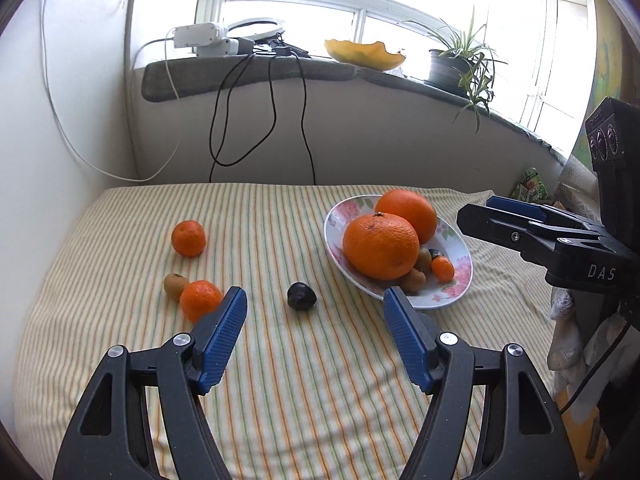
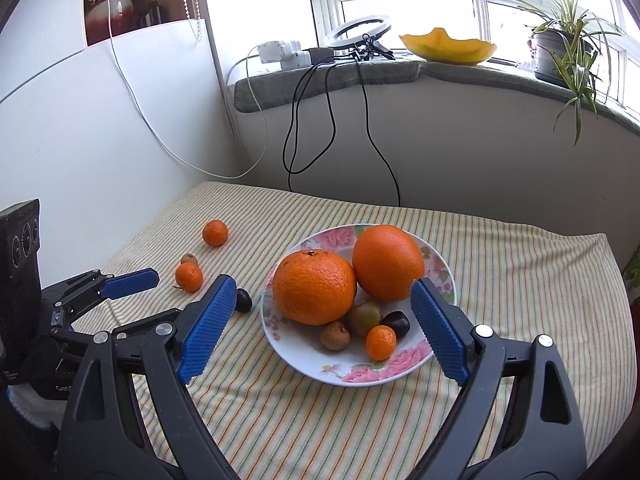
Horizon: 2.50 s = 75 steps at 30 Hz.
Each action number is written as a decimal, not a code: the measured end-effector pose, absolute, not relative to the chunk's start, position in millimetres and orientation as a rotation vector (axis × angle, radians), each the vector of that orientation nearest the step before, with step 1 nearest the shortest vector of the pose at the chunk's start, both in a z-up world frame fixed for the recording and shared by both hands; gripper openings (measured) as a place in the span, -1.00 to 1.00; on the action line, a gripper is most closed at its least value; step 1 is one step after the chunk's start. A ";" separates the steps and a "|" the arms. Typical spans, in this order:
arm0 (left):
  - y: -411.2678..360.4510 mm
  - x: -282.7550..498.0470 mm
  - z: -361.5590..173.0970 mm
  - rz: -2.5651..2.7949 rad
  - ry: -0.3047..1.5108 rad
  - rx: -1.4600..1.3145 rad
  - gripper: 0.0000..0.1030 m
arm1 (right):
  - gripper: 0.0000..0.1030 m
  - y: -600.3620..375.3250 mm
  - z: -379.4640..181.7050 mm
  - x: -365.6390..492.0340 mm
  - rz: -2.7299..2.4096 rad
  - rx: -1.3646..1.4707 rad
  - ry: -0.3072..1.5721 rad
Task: Organize fruits
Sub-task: 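Withdraw both tools from the bowl toward the remaining kiwi and tangerine, then grasp the tangerine with the right tool while the left tool grasps the brown kiwi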
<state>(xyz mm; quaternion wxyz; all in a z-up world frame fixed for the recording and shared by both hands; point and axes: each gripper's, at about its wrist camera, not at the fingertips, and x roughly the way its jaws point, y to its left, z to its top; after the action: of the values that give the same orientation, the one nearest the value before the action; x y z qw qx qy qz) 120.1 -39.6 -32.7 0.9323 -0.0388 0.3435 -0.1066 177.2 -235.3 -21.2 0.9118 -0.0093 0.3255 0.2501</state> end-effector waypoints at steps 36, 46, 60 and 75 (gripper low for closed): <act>80.7 171.5 -80.6 -0.153 0.828 -0.278 -0.46 | 0.19 -58.2 -84.1 178.0 0.832 -0.272 0.790; 78.6 184.9 -81.9 -0.176 0.859 -0.272 -0.46 | 0.15 -37.1 -102.9 195.5 0.799 -0.302 0.825; 78.7 199.1 -86.9 -0.183 0.905 -0.285 -0.46 | -0.22 -29.9 -113.4 211.3 0.780 -0.275 0.875; 69.3 205.6 -95.7 -0.176 0.933 -0.238 -0.46 | -0.27 -45.5 -109.3 201.6 0.779 -0.261 0.878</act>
<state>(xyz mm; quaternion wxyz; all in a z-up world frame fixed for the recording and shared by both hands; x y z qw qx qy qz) 205.6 69.3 -95.7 0.8827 -0.1144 0.4479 -0.0846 201.6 -45.5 -109.3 0.8246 -0.1228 0.4132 0.3664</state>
